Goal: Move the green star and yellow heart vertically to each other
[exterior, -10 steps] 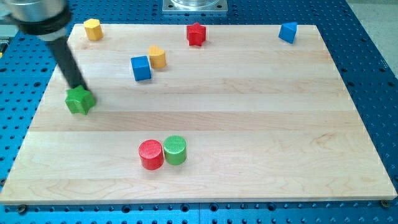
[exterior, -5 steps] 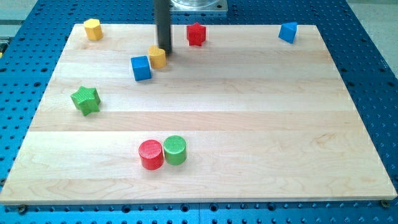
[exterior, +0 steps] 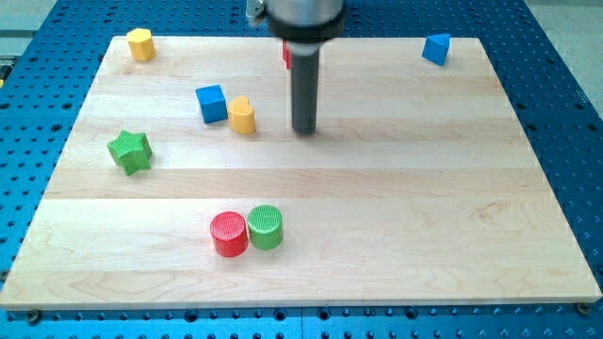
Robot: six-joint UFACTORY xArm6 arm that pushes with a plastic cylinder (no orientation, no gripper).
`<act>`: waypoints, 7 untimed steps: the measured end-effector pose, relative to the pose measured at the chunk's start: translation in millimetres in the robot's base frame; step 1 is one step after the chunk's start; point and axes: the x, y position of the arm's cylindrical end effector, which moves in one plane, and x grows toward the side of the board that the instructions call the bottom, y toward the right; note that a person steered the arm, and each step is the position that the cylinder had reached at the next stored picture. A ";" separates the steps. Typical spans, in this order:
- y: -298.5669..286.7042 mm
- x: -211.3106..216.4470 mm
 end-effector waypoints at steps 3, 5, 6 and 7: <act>-168.2 130.4; -193.8 94.3; -227.7 153.7; -221.9 184.4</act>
